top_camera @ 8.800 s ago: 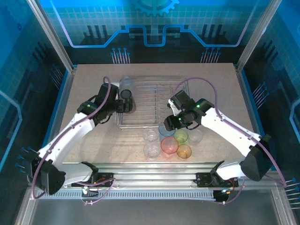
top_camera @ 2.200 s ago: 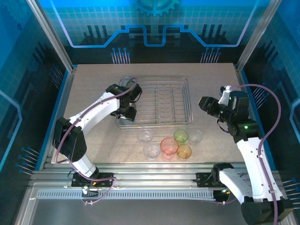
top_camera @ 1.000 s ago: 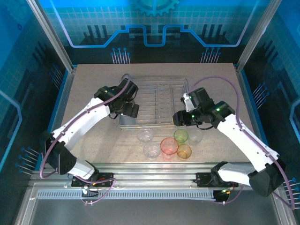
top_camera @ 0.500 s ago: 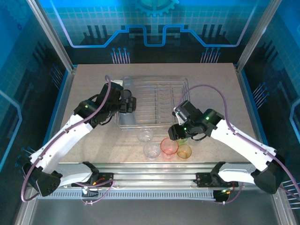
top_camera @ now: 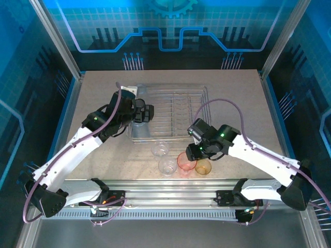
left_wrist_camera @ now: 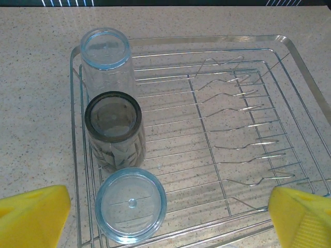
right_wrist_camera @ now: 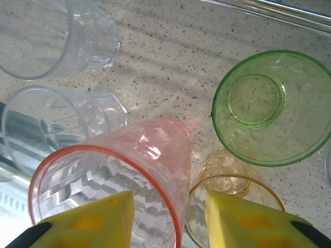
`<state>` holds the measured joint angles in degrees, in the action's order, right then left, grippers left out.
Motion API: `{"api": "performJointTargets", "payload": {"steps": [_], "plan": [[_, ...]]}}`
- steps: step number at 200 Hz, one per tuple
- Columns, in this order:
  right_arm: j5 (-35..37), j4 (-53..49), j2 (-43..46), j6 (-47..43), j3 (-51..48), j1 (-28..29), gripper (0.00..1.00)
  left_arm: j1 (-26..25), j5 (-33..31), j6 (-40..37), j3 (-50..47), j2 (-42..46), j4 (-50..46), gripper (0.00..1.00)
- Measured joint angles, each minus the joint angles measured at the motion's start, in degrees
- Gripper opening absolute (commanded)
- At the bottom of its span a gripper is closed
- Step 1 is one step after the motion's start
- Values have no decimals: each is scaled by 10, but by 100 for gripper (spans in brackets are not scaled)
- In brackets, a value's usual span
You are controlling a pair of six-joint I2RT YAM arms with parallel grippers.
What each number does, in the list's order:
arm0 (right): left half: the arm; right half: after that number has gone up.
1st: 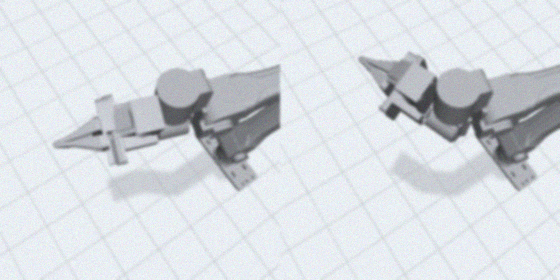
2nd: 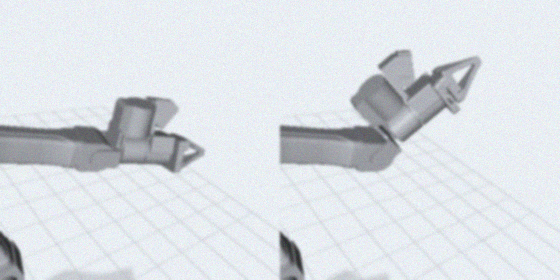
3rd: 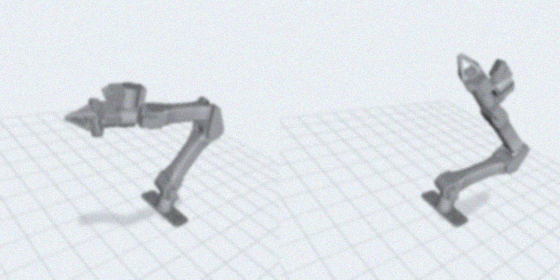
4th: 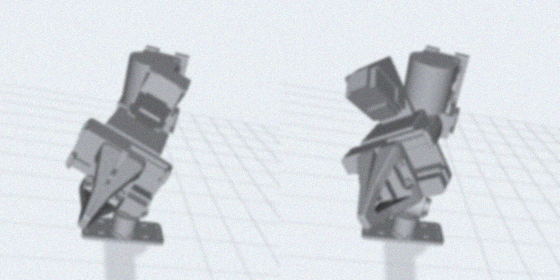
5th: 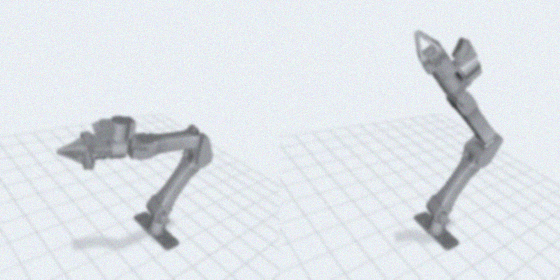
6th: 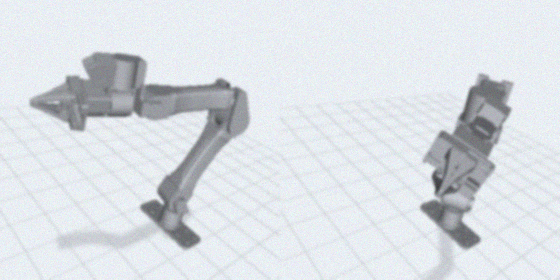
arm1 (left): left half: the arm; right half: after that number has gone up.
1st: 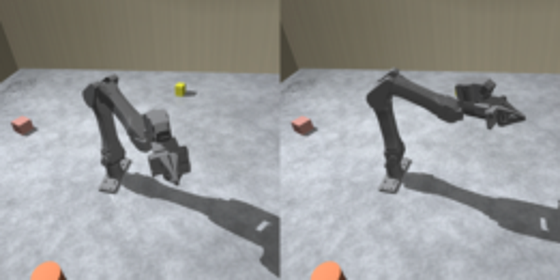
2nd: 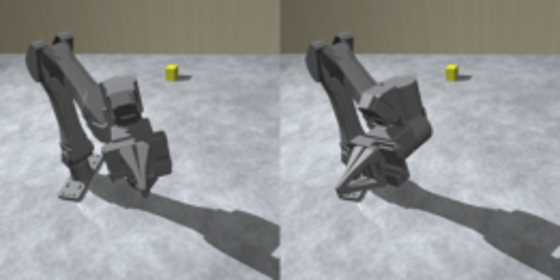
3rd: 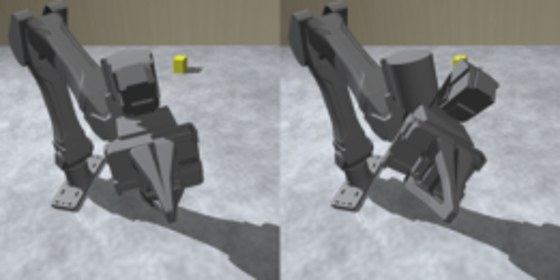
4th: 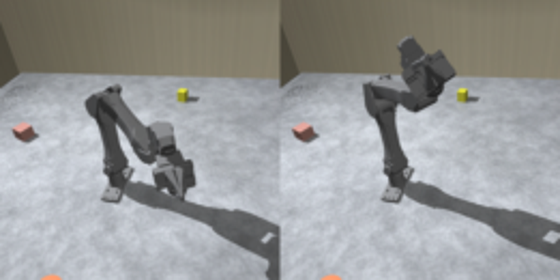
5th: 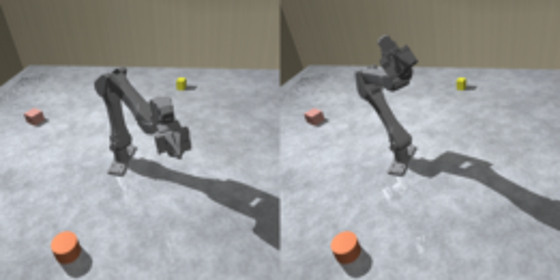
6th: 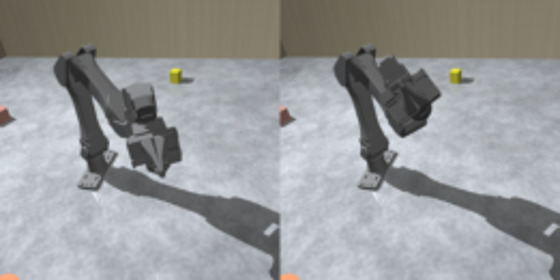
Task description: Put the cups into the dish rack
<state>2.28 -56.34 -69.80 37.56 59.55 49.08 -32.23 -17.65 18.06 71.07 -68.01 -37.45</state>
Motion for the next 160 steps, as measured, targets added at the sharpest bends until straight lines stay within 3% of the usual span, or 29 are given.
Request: {"api": "performJointTargets", "payload": {"steps": [80,160], "plan": [[23,-3,-54,-1,1,8,28,0,2,-2,-2,0,1,99],[52,-33,-95,-13,34,19,8,0,1,-2,-8,0,0,99]]}}
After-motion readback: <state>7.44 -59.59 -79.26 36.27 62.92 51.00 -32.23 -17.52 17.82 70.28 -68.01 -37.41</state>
